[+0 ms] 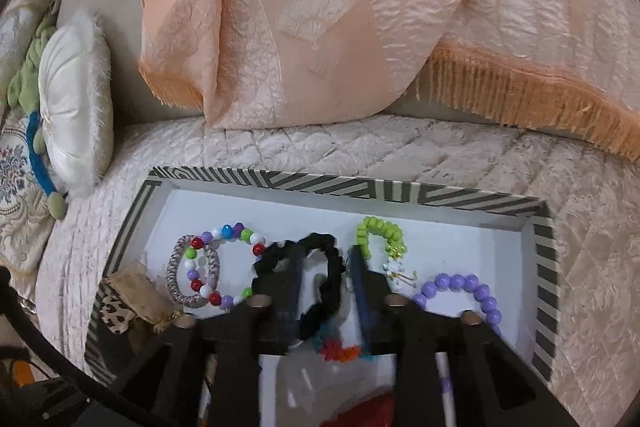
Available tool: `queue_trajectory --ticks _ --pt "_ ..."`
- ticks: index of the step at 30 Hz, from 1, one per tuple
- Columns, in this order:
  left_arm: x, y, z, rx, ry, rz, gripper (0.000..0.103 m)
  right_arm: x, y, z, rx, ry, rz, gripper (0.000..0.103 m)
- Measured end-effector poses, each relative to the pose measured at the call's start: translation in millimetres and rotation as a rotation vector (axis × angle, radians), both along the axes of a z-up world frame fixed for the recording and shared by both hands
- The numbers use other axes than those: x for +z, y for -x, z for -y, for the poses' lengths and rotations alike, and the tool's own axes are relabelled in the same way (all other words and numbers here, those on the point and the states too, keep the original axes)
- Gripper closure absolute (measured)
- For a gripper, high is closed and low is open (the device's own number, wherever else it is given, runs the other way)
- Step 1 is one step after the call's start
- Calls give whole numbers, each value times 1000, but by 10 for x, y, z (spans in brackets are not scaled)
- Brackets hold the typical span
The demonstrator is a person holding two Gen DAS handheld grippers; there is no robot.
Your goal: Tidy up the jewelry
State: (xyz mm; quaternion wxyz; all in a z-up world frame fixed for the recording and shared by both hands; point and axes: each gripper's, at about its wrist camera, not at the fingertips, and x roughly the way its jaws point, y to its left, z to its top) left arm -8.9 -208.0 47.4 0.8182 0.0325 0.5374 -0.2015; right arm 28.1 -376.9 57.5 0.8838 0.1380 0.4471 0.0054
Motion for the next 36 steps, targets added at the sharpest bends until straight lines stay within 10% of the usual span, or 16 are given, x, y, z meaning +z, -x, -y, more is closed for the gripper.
queue_trajectory --ticks 36 --pt "811 786 -379 129 -28 275 65 660 1790 -385 -103 107 148 70"
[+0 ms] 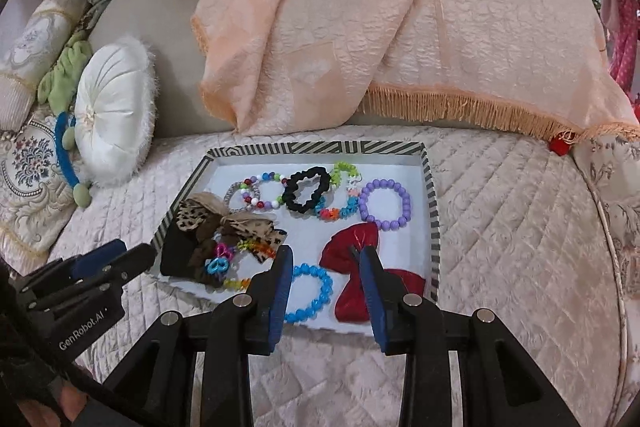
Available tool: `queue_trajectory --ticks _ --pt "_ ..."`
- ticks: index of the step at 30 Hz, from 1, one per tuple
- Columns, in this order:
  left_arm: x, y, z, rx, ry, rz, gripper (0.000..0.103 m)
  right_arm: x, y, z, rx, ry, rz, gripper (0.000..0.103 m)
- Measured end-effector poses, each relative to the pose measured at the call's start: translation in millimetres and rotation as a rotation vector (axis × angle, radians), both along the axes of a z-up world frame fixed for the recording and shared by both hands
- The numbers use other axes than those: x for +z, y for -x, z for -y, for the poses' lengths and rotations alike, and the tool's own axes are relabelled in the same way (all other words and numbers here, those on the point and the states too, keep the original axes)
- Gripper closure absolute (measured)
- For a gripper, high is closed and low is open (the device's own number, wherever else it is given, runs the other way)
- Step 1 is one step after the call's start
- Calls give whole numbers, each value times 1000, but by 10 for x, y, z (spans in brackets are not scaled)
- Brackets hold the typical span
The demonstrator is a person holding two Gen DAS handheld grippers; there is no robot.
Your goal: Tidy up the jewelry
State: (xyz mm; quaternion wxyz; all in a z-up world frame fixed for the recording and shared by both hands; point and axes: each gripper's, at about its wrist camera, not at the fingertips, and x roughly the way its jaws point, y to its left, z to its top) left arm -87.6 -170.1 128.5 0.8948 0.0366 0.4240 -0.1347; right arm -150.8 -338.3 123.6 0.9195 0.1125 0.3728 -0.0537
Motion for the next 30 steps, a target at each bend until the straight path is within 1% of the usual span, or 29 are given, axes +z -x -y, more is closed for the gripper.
queue_trajectory --ticks 4,8,14,22,30 --pt "77 93 -26 2 3 14 65 73 131 -44 -2 12 19 70" --pt "150 184 -54 4 1 34 65 136 235 -70 -12 25 34 65" --pt "282 317 -85 5 10 67 65 204 361 -116 -19 33 41 63" --pt "415 432 -125 9 17 103 65 293 481 -212 -15 49 54 60" --pt "474 502 -158 17 9 121 65 336 540 -275 -7 51 59 57"
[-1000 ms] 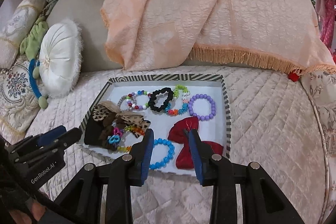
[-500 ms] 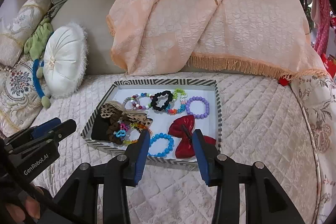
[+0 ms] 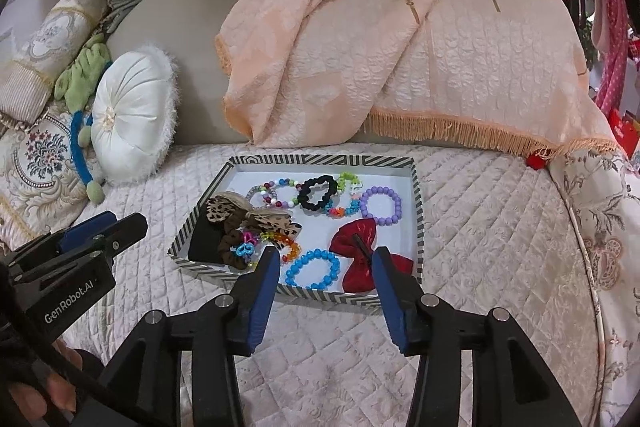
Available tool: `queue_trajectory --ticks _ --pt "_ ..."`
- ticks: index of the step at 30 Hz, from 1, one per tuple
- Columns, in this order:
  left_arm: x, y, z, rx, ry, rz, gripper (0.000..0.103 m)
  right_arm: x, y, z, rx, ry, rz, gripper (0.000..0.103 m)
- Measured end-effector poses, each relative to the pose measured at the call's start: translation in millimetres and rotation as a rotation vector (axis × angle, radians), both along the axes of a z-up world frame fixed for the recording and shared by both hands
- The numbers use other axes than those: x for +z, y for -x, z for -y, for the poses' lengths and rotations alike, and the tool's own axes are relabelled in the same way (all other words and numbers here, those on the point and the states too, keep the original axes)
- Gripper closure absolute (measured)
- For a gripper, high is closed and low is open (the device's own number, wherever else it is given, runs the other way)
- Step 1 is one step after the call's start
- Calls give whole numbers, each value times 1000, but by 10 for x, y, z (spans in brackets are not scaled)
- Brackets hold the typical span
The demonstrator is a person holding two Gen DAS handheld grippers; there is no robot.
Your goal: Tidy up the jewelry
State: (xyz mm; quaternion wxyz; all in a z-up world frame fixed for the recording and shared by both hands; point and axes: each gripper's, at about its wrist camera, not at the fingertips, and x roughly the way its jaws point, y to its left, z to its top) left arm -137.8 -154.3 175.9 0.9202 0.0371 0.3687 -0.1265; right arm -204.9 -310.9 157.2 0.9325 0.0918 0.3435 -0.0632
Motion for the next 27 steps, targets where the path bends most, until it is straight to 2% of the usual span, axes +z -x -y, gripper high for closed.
queue_trajectory --ticks 27 --pt "-2 37 2 -2 -22 10 65 -63 -32 -50 27 -10 -17 48"
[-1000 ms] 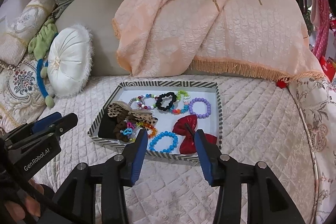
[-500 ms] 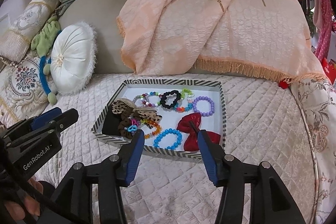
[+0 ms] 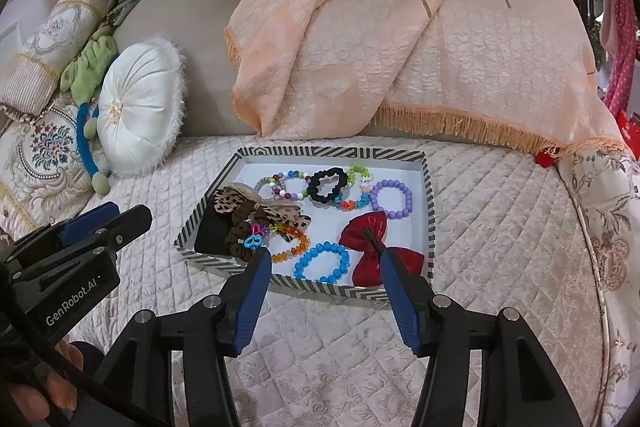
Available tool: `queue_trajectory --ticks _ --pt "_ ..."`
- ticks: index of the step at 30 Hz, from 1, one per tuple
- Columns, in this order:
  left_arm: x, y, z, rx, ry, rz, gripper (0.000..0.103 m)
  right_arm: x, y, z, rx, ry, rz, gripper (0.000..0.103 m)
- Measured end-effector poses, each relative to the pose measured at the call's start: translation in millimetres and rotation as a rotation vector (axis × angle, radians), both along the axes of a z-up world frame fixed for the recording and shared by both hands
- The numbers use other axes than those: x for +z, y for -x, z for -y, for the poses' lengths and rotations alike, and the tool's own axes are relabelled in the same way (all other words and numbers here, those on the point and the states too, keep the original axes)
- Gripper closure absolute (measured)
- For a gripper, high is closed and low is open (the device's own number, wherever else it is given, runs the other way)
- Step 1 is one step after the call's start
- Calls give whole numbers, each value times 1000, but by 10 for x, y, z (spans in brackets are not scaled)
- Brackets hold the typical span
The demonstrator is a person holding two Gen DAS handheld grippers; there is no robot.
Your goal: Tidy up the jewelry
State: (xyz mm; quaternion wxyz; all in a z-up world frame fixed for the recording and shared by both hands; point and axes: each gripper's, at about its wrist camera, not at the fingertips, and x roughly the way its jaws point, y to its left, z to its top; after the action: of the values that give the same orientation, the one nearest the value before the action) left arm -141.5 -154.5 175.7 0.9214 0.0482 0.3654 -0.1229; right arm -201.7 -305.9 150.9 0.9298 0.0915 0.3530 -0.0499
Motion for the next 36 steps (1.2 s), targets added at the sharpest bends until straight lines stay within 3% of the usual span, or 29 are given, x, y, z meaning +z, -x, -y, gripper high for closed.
queue_trajectory --ticks 36 --pt "-113 -102 13 -4 -26 -9 65 -108 -100 49 13 -12 -26 47"
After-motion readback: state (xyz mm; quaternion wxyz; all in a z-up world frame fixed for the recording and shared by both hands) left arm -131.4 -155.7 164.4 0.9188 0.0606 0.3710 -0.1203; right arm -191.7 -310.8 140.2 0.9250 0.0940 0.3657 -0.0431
